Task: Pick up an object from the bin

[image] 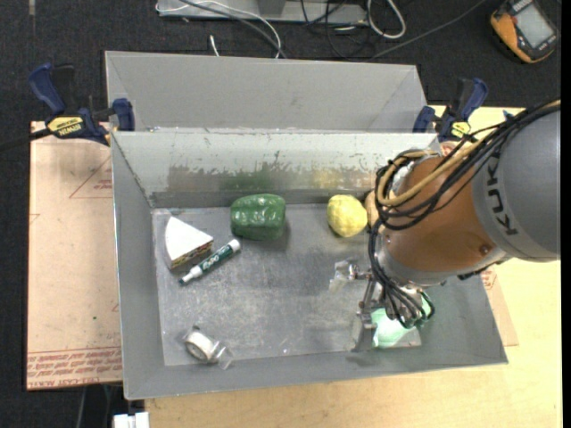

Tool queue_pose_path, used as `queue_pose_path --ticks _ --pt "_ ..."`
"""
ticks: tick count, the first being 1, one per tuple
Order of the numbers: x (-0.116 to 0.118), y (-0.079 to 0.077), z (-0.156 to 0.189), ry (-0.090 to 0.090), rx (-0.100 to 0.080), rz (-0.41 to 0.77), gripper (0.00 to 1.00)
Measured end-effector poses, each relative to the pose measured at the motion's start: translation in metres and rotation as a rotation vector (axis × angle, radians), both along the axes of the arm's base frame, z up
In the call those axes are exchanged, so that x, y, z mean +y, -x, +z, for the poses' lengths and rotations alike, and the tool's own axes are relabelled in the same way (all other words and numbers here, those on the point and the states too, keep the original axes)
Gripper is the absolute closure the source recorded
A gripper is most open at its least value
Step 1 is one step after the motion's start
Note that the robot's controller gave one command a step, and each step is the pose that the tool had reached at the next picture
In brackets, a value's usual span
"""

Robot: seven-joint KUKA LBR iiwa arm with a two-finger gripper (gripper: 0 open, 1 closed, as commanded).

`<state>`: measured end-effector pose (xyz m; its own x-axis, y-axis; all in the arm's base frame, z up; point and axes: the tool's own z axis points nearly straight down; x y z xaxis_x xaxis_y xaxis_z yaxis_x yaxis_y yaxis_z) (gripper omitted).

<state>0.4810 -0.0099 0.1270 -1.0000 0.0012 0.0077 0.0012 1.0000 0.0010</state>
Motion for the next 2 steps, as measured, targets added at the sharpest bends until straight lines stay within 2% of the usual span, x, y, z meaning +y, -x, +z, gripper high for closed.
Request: queue_pose_path --ticks 1,2 --pt "0.0 -0.002 0.004 0.0 -0.007 0.001 0.0" --pt "-0.067 -0.013 -0.045 -0.002 -0.01 0.279 0.0"
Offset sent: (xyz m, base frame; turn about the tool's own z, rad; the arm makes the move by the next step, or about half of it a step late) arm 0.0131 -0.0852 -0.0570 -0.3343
